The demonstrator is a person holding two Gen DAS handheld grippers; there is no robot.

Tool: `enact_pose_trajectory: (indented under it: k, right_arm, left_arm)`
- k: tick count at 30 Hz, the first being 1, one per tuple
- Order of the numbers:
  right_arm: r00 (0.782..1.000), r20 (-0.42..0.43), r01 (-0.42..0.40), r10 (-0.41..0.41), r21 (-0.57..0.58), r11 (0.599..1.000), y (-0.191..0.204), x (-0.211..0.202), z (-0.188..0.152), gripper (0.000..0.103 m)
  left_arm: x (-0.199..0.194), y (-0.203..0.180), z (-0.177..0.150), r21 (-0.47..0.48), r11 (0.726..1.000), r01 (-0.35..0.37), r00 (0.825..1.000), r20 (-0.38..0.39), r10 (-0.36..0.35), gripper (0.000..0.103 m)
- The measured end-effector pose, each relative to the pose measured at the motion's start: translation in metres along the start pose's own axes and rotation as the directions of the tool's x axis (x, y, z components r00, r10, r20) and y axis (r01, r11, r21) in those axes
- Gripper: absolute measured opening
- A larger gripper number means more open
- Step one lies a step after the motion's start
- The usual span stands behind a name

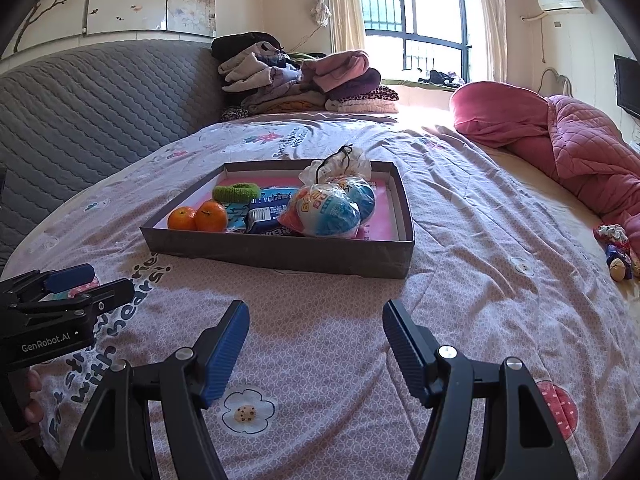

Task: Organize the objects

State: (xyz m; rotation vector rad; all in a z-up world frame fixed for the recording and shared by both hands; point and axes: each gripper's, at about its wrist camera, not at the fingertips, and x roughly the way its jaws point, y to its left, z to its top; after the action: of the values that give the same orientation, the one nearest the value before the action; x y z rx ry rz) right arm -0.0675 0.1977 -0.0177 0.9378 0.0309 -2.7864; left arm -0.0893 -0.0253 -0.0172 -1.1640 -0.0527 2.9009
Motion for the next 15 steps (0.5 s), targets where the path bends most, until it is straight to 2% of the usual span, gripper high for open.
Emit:
enact_pose_trajectory:
  k: [15]
  right_arm:
    - [1.0, -0.017, 0.006, -0.006, -0.009, 1.0, 0.0007, 0.0055, -0.003, 0.069]
  left_arm:
    - [0.0026, 0.0015, -0.0005, 0.0, 1.0, 0.0, 1.0, -0.001, 0.0, 0.074]
